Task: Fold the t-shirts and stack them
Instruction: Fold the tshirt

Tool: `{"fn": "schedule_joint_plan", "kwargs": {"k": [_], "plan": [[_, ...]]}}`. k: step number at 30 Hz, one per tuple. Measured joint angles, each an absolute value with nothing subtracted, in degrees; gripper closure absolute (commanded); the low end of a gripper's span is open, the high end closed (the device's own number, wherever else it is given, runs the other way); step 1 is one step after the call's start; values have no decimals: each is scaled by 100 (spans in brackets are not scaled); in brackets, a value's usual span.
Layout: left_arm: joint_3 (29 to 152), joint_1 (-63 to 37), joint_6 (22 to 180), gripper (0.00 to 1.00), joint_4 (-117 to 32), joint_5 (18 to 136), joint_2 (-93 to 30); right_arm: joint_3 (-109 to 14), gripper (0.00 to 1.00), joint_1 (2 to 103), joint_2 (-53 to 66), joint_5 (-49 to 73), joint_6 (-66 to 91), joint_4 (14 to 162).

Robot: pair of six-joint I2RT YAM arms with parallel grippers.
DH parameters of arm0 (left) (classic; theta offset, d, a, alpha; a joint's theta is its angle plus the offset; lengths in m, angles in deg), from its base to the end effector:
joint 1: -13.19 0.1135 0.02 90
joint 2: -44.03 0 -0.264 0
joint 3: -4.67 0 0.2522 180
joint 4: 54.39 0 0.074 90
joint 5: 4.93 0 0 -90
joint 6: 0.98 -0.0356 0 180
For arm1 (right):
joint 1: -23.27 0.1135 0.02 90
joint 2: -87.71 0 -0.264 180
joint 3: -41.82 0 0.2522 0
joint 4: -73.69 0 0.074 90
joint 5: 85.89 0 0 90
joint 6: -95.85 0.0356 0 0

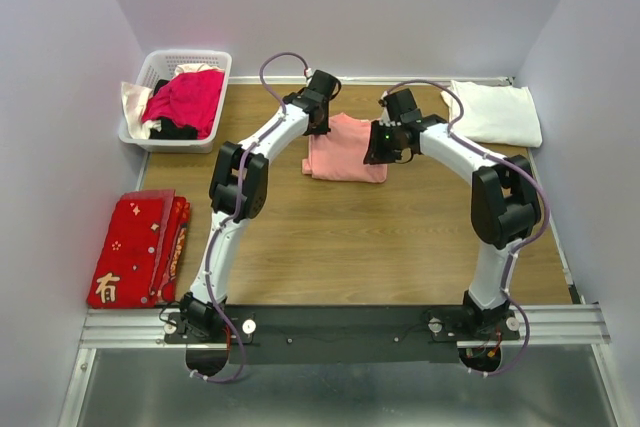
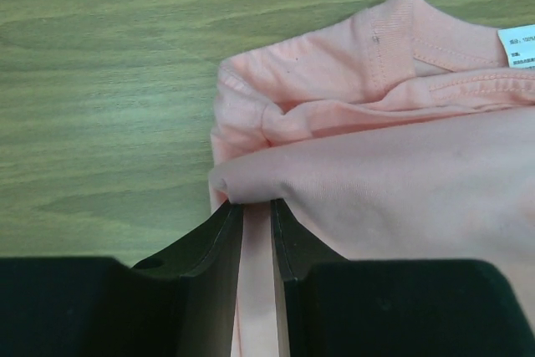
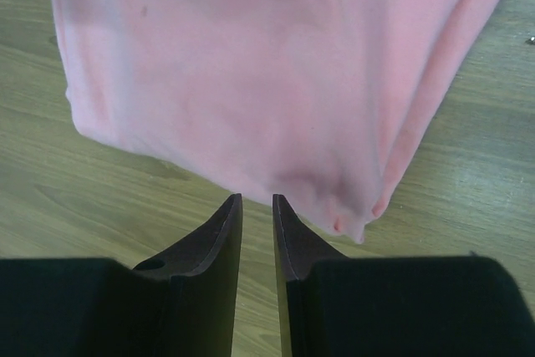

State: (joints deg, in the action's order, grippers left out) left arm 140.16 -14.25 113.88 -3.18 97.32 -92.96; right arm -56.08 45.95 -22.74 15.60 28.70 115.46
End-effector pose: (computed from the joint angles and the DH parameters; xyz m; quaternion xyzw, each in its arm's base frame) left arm 0.4748 -0.2380 0.2004 -0.0129 0.9426 -0.0493 0.3299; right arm 0.3866 0.1692 0.2176 -0.0293 0.9472 0.2058 0.2442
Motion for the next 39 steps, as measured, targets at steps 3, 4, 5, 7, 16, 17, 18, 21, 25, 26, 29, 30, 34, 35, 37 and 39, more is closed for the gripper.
{"fn": "schedule_joint_plan", "kwargs": {"k": [3,4,5,7,16,17,18,21,25,26,29,30,34,35,37,39], "plan": [[14066,-1425,11388,71,-342,9699,-9318,-5544,72,4593,-2305,1557,2866,11537],[14066,-1425,11386,71,-364,9695,-9318,-5527,72,4591,-2333,1555,2864,11526],[14064,-1414,11386,71,-372,9690,-9318,-5510,72,4582,-2355,1555,2864,11522],[14064,-1390,11386,71,-379,9673,-9318,-5464,73,4580,-2417,1553,2861,11487],[14079,-1193,11383,71,-455,9566,-9477,-5070,76,4580,-2663,1509,2883,11364],[14093,-1169,11383,71,-458,9557,-9514,-5022,76,4580,-2668,1501,2896,11347],[14145,-1138,11379,71,-451,9526,-9584,-4996,76,4580,-2666,1496,2916,11312],[14329,-1086,11368,71,-451,9452,-9788,-4954,78,4580,-2666,1472,2960,11231],[14562,-1075,11344,71,-458,9428,-9923,-4895,80,4580,-2657,1457,3028,11113],[14621,-1071,11333,71,-455,9415,-9976,-4882,80,4580,-2650,1448,3036,11095],[14667,-1053,11285,71,-460,9349,-10008,-4821,81,4580,-2620,1433,3076,11023],[14667,-1049,11274,71,-460,9332,-10008,-4808,82,4580,-2615,1431,3078,11010],[14582,-1036,11147,71,-539,9271,-9954,-4749,81,4580,-2559,1400,3089,10969],[14506,-1033,11104,71,-578,9251,-9910,-4729,81,4580,-2524,1383,3084,10986],[14294,-1023,11036,71,-670,9231,-9775,-4701,80,4580,-2467,1370,3080,11054],[14040,-1001,10955,71,-705,9214,-9562,-4692,78,4580,-2373,1356,3058,11163]]}}
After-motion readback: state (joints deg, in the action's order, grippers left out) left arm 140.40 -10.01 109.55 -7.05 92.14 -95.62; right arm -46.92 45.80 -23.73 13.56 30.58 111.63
